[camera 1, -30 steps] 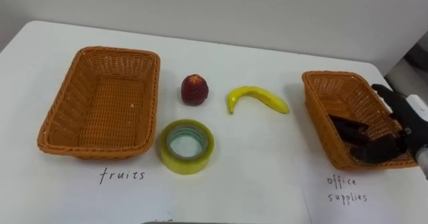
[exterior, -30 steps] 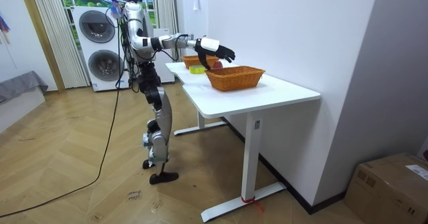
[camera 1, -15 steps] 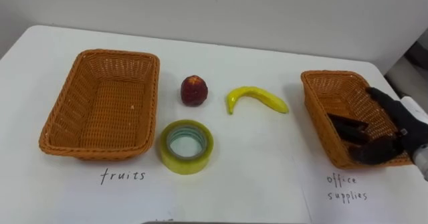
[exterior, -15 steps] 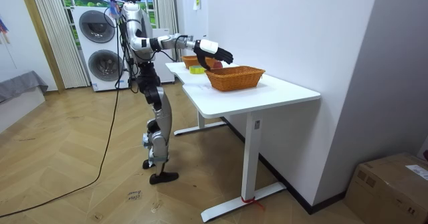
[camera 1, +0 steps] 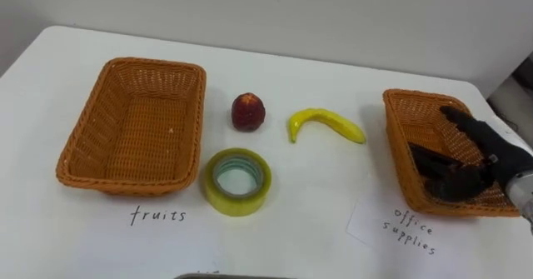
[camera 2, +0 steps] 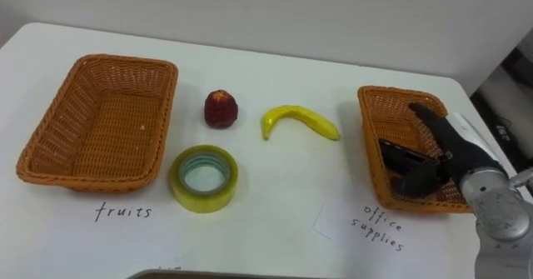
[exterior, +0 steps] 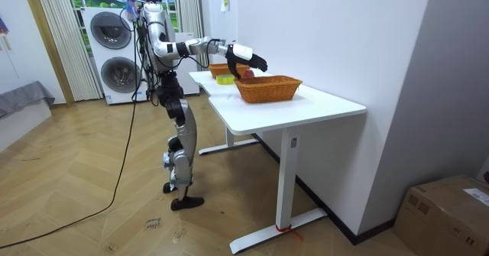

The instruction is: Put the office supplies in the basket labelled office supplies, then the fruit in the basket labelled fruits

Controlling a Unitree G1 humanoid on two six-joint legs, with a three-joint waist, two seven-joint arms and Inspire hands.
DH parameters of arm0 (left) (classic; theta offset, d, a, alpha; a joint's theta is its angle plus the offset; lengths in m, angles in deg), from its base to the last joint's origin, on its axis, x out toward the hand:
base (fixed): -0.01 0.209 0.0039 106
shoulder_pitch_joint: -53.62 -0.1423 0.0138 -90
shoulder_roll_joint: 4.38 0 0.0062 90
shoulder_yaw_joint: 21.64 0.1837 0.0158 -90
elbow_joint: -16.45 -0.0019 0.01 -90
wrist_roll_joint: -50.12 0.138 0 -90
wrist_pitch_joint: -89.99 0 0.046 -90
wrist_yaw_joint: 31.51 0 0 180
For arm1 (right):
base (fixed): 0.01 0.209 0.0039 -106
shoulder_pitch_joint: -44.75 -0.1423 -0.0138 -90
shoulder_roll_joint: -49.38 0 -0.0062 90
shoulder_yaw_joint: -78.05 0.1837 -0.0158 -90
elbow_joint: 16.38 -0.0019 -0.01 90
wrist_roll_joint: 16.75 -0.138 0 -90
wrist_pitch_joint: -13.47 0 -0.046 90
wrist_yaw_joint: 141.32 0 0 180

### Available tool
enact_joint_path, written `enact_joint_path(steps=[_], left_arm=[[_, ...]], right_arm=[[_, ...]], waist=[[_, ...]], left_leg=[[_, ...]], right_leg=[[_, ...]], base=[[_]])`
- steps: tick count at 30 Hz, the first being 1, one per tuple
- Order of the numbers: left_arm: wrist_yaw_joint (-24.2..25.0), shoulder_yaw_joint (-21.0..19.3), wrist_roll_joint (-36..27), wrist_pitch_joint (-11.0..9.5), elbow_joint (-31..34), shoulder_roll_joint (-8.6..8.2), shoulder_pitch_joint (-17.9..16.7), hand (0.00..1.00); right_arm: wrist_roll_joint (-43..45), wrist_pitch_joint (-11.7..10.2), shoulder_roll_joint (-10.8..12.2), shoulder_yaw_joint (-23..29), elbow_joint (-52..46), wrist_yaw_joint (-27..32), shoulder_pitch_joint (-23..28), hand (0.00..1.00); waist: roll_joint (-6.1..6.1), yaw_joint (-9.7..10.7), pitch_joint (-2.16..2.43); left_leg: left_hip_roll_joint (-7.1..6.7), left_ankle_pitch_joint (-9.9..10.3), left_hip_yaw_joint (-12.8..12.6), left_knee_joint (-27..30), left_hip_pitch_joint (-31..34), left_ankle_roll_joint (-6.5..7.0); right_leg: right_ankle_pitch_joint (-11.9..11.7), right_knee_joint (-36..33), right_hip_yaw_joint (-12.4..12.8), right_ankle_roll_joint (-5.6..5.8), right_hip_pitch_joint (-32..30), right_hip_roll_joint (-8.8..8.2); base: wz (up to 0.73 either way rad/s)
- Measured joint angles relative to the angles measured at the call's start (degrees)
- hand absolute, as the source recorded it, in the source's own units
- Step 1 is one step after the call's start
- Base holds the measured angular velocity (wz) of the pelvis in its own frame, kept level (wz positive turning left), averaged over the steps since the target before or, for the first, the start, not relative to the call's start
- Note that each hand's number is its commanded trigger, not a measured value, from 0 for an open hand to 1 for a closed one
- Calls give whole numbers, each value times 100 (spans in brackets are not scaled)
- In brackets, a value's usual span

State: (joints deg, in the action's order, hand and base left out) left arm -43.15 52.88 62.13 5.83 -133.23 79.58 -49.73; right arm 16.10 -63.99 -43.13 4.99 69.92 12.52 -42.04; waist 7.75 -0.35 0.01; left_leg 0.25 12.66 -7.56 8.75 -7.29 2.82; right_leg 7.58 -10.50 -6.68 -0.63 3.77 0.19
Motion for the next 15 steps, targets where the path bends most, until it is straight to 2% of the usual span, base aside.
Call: enact_joint_path(steps=[15], left_arm=[[4, -8, 7, 1, 10, 4, 19, 0]], right_arm=[[151, 1, -1, 9, -14, -18, 0, 0]], waist=[[4, 19, 5]], left_leg=[[-2, -1, -10, 8, 1, 1]], right_leg=[[0, -2, 22, 0, -8, 1]], base=[[0]])
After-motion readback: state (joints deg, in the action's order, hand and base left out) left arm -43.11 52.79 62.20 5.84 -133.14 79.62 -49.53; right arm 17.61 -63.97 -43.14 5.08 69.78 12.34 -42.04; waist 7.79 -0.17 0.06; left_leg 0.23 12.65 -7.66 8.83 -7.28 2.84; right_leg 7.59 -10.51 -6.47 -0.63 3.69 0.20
